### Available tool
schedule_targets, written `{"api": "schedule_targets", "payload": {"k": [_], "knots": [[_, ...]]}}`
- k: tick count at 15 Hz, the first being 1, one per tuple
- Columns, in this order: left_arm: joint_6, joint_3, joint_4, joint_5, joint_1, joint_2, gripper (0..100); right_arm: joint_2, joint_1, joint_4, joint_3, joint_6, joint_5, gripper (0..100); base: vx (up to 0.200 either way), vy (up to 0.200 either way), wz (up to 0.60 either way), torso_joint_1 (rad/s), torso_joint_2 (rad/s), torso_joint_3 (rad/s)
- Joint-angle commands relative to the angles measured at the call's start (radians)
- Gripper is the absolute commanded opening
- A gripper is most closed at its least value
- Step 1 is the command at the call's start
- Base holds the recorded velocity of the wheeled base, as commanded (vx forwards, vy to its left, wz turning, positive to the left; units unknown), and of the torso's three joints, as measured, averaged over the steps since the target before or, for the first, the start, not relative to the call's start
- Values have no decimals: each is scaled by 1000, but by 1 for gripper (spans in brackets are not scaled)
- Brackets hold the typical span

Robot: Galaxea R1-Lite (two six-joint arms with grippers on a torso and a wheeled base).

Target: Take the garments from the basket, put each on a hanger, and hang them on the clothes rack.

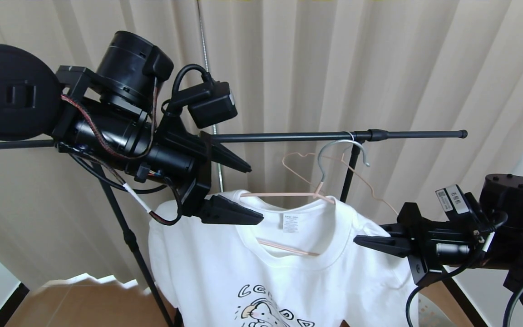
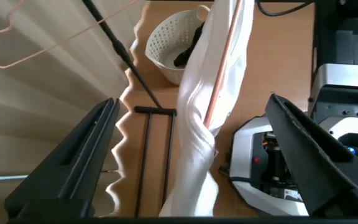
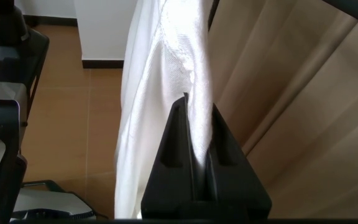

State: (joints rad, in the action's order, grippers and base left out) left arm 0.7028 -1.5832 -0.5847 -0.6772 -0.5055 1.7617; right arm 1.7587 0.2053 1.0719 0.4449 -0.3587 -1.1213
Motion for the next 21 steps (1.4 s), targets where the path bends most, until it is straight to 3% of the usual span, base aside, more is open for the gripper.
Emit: {"api": "schedule_targets", "payload": {"k": [1,17,18,21], "knots": [[0,9,0,-19,4,30,100,-2,0,0,-2,0,0,0,0,0,0,0,0,0],[1,77,6,-16,13,38,100,-25,2,0,-6,0,0,0,0,0,0,0,0,0],[1,89,6,-16,12,33,0,-25,2,0,-6,0,0,0,0,0,0,0,0,0],[0,94,8,-15,10,21,0,-25,2,0,-6,0,0,0,0,0,0,0,0,0]]}}
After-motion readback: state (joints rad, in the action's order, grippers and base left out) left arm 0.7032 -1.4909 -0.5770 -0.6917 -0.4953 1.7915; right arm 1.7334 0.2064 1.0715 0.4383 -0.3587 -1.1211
